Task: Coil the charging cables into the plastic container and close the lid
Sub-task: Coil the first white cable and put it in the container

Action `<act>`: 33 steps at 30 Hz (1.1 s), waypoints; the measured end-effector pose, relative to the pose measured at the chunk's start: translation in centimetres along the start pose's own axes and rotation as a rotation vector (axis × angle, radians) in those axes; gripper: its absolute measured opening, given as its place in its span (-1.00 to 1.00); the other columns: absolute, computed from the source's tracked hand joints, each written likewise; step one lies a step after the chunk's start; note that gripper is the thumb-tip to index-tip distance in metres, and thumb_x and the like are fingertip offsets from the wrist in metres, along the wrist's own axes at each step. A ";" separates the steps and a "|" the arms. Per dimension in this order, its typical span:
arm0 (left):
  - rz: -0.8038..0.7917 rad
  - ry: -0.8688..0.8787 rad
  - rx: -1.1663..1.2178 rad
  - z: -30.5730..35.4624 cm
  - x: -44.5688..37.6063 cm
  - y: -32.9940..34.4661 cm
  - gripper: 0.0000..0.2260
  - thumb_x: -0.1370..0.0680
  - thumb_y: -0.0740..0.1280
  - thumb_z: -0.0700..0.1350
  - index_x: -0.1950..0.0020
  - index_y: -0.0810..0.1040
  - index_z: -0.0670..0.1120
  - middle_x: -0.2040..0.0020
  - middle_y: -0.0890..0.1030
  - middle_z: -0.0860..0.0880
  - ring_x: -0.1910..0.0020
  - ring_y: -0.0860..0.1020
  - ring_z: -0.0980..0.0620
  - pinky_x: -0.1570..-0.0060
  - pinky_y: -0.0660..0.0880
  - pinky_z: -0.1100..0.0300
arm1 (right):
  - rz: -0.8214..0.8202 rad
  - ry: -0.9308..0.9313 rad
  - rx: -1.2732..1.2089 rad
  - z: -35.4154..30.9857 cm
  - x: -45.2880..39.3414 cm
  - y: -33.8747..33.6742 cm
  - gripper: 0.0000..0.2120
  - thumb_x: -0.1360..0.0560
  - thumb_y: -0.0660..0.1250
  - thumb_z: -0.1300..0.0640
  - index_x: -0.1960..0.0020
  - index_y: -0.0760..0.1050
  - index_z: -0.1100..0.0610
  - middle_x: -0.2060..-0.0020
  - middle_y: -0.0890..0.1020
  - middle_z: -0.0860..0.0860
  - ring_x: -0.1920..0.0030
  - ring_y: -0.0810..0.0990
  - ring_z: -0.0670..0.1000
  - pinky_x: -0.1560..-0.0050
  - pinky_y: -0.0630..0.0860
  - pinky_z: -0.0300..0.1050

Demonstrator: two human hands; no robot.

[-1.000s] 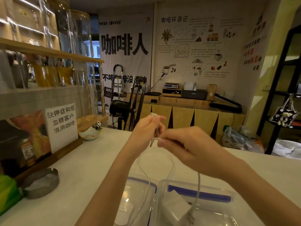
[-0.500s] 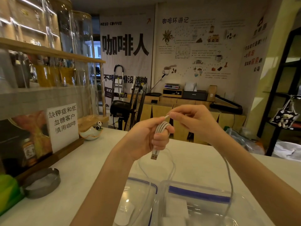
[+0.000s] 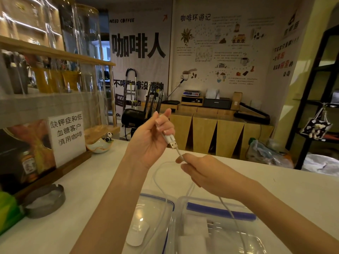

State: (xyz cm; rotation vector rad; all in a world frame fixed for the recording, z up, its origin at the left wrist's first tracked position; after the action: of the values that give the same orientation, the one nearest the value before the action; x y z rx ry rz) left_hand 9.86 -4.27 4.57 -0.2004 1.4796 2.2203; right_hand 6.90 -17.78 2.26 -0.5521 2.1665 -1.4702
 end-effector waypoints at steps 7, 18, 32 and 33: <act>0.130 0.183 -0.407 -0.5 -0.5 -0.4 -0.65 -0.62 -0.04 -0.05 0.06 0.45 -0.21 0.55 0.42 0.06 0.58 0.35 0.17 0.52 0.37 0.34 | 0.017 -0.023 0.149 -0.8 1.1 -0.4 -0.66 -0.59 0.05 0.06 -0.36 0.22 -0.02 0.08 0.60 0.04 0.12 0.57 0.01 0.03 0.57 -0.07; 0.019 0.302 -1.512 -2.7 0.3 0.0 -0.70 -0.62 0.03 -0.11 0.20 0.48 -0.12 0.40 0.47 -0.01 0.41 0.41 0.08 0.39 0.39 0.22 | 0.338 -0.271 0.285 -3.1 2.4 -4.6 -0.78 -0.51 0.16 0.11 -0.05 0.55 0.03 0.21 0.67 -0.04 0.27 0.57 -0.12 0.21 0.52 -0.26; -0.589 -0.536 -0.222 -1.4 2.2 2.8 -0.64 -0.59 0.05 -0.07 0.20 0.49 -0.26 0.52 0.27 0.02 0.56 0.23 0.08 0.53 0.19 0.27 | 0.487 -0.307 -0.789 -0.9 1.4 -6.0 -0.79 -0.38 0.30 0.12 0.02 0.61 0.12 0.46 0.61 -0.07 0.51 0.46 -0.13 0.53 0.35 -0.37; -0.566 -0.526 -0.123 -1.5 2.1 2.9 -0.67 -0.59 0.06 -0.09 0.17 0.47 -0.29 0.51 0.28 0.00 0.54 0.24 0.07 0.50 0.21 0.25 | 0.467 -0.265 -0.867 -0.9 1.2 -5.4 -0.77 -0.39 0.27 0.10 0.00 0.61 0.09 0.49 0.58 -0.06 0.54 0.40 -0.11 0.58 0.30 -0.34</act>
State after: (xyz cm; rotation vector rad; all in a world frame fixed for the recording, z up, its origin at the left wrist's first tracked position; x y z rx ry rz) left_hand 6.50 -5.90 5.56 -0.0532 0.8676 1.7218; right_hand 5.77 -19.70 7.41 -0.4244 2.4104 -0.1636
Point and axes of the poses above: each hand's wrist, its own x-axis away from the middle knuckle, its own y-axis out of the palm, z = x × y, the point moved 2 cm from there along -x, towards the middle knuckle
